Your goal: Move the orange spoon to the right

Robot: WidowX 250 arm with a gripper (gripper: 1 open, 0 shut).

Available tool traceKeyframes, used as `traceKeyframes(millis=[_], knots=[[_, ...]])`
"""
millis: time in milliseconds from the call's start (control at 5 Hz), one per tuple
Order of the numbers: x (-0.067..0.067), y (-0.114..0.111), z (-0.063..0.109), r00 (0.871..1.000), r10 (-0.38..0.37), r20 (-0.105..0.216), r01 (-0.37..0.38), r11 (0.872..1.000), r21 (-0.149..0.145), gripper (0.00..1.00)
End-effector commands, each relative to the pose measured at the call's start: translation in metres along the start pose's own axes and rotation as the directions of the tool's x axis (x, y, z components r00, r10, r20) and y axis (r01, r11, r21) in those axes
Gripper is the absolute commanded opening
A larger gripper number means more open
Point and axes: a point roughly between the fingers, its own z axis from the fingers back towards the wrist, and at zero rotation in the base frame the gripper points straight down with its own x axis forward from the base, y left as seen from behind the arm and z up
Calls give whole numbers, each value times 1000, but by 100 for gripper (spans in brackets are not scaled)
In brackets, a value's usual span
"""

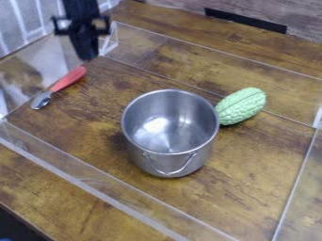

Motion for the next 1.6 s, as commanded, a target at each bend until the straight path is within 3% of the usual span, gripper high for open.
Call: traceKeyframes(millis=[0,200,400,600,800,1000,1200,1400], knots=[[17,-31,29,996,-19,86,19,1000,-3,0],[24,-45,30,996,-6,94,7,1000,-11,0],[31,-41,22,995,31,94,-30,999,-12,100],[37,-54,1,996,11,93,-10,1000,-16,0],[43,-62,-20,996,-1,90,2,1000,-18,0],[49,-86,-38,992,-75,98,78,997,-27,0],[42,-92,-30,993,-30,111,33,999,-23,100],[36,-100,-12,990,8,141,-5,1000,-17,0]])
